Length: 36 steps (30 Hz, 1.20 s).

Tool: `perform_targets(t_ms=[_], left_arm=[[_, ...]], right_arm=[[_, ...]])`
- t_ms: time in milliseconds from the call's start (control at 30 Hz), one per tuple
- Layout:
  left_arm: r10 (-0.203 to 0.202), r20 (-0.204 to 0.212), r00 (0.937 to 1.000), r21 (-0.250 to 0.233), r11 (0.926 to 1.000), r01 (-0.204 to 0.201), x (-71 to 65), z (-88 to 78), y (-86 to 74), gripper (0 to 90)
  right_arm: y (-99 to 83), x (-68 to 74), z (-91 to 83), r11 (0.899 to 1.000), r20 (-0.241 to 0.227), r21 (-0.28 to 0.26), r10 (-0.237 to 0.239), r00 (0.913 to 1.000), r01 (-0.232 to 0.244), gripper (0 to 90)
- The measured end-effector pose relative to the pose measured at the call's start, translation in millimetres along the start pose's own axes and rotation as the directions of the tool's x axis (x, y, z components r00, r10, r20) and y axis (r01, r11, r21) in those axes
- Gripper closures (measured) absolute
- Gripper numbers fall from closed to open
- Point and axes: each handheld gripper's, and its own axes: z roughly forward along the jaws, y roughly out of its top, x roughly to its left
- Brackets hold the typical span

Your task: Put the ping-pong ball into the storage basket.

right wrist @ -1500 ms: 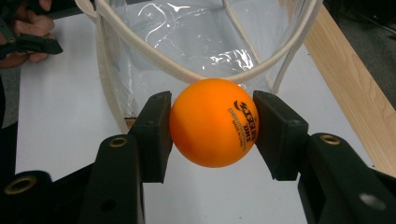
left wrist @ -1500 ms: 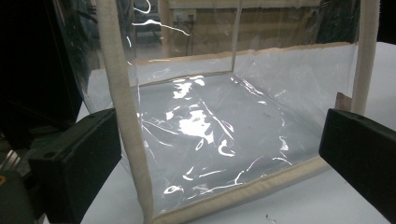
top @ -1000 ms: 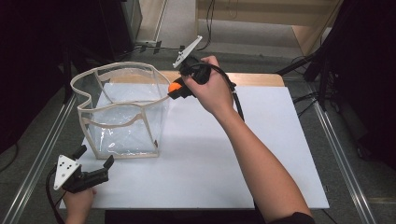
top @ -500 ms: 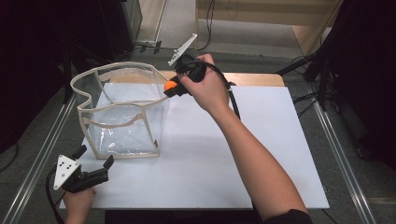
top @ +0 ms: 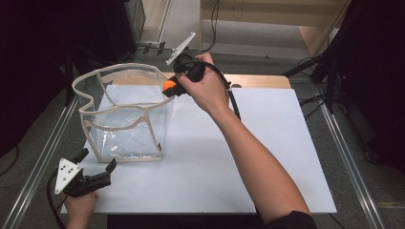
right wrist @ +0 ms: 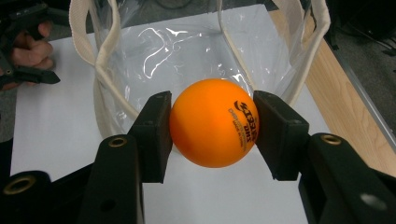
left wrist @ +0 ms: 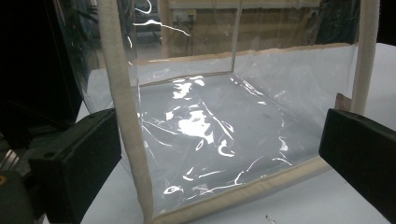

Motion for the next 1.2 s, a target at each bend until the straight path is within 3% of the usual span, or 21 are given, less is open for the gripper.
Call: perform_targets(t_ms=[433, 700, 867, 967, 1200], left_arm=[[-0.002, 0.002, 1.0000, -0.003, 1.0000, 0.002, 0.1, 0.0, -0.1, 0.0], [-0.001, 0.001, 1.0000, 0.000, 1.0000, 0.001, -0.4, 0.1, 0.0, 0.0], [-0.001, 0.000, 1.0000, 0.001, 1.0000, 0.001, -0.5, 0.2, 0.0, 0.0], [-0.002, 0.000, 1.0000, 0.001, 1.0000, 0.002, -0.6, 0.2, 0.0, 0.0], [-0.002, 0.000, 1.0000, 0.001, 1.0000, 0.002, -0.7, 0.1, 0.0, 0.0]], right_arm=[[-8.6, -1.3, -3.9, 1.000, 0.033, -0.013, 0.029, 0.9990, -0.028, 25.4], [-29.2, -0.9, -9.7, 0.997, 0.071, -0.029, 0.067, 0.9952, -0.065, 11.0], [-41.0, 0.5, -9.7, 0.997, 0.073, -0.034, 0.072, 0.9947, -0.069, 10.3], [-48.4, 2.7, -7.9, 0.995, 0.062, -0.034, 0.093, 0.9937, -0.091, 0.0], [-59.9, 9.9, -2.5, 0.996, 0.057, -0.019, 0.092, 0.9942, -0.091, 0.0]])
